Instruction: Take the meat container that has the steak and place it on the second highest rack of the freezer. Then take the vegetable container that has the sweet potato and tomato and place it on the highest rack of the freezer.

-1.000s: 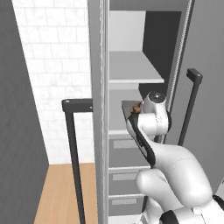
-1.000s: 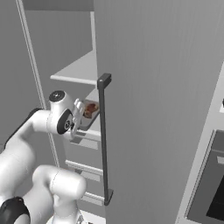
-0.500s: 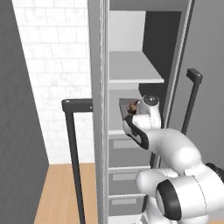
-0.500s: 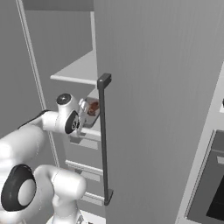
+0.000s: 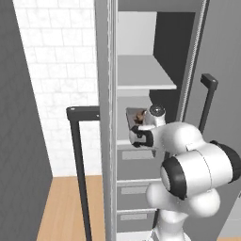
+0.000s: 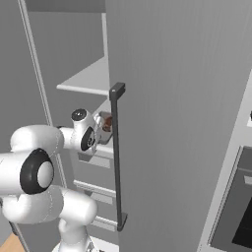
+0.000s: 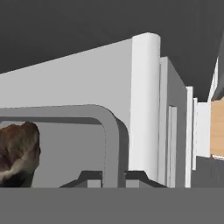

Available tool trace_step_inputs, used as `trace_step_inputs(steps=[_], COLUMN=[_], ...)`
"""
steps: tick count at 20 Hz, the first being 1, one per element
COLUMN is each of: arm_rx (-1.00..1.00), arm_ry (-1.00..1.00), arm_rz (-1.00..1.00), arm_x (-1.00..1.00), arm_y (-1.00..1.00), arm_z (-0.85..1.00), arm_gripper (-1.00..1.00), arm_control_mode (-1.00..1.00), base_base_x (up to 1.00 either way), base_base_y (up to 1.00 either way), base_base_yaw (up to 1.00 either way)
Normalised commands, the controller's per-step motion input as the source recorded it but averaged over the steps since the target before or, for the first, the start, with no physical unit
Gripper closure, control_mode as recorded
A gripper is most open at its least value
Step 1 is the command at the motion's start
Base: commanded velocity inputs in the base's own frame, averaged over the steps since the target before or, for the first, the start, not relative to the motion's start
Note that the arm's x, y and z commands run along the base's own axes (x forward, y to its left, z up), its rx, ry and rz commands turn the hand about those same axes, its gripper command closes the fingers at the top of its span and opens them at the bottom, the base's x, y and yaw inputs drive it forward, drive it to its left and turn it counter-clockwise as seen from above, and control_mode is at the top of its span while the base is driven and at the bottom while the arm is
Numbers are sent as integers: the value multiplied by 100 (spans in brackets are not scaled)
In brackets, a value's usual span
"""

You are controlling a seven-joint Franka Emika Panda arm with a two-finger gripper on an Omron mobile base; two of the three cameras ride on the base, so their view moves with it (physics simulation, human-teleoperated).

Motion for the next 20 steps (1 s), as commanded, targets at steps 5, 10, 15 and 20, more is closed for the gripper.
trace_step_inputs(steps=[5,10,15,20], arm_rx=[0,0,0,0], arm_ry=[0,0,0,-1], arm_rz=[0,0,0,0], arm_x=[36,44,40,23], arm_y=[-1,-2,-1,0], arm_z=[-8,-3,-19,-21], arm_gripper=[100,100,100,100], arm_control_mode=[-100,-100,-100,-100], base_base_x=[0,0,0,0], base_base_y=[0,0,0,0], base_base_yaw=[0,0,0,0])
